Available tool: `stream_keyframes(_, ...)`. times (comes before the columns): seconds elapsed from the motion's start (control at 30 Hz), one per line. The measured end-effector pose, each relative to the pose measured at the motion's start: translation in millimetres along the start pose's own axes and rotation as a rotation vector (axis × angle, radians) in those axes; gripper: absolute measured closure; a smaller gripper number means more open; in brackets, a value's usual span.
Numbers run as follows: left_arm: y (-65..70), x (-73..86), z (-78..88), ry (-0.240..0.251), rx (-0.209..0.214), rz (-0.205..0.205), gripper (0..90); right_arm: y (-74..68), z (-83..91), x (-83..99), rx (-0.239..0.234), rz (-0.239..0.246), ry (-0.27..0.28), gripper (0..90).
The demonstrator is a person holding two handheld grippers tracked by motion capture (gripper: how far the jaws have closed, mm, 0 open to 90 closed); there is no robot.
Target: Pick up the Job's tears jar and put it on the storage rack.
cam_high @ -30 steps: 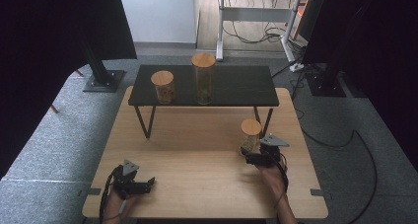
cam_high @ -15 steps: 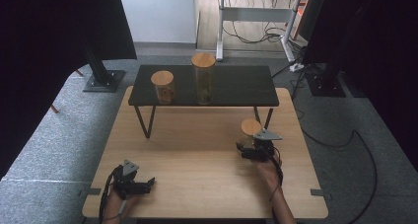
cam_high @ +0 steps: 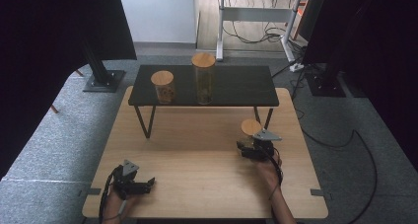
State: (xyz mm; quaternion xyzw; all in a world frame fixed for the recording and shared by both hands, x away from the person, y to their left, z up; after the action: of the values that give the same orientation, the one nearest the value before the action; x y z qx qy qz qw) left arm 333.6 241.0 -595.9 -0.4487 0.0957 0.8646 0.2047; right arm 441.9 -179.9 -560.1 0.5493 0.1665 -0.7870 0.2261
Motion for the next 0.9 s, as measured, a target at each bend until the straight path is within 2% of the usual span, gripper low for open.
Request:
stream_keyframes(0.27, 0.0, 0.0, 0.0, 0.0, 0.0, 0.0, 2.3, -6.8, 3.3, -3.2, 0.0, 0.031, -0.022, 25.2)
stream_keyframes(0.37, 0.0, 0.0, 0.0, 0.0, 0.0, 0.0, 2.3, -9.1, 5.7, -7.4, -0.005, 0.026, -0.015, 25.1)
stream_keyframes(0.67, 0.1, 0.0, 0.0, 0.0, 0.001, -0.001, 2.3, -12.1, 17.4, -29.3, -0.011, 0.015, 0.005, 25.2)
stream_keyframes(0.9, 0.2, 0.0, 0.0, 0.0, 0.002, -0.001, 2.3, -15.0, 24.3, -45.5, -0.01, 0.041, 0.002, 25.2)
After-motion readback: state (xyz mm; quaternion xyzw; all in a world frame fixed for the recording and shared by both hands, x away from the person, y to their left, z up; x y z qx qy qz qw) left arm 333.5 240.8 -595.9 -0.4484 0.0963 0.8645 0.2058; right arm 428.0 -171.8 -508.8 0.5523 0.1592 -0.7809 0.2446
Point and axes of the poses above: each handheld gripper's, and its own axes: z roughly backward along the jaws, x roughly out of its underside, y roughly to its right, the point moved 6 cm from there along -z, roughly forward along the jaws, and after that the axes turned 9 degrees about y, right-handed, at the moved point
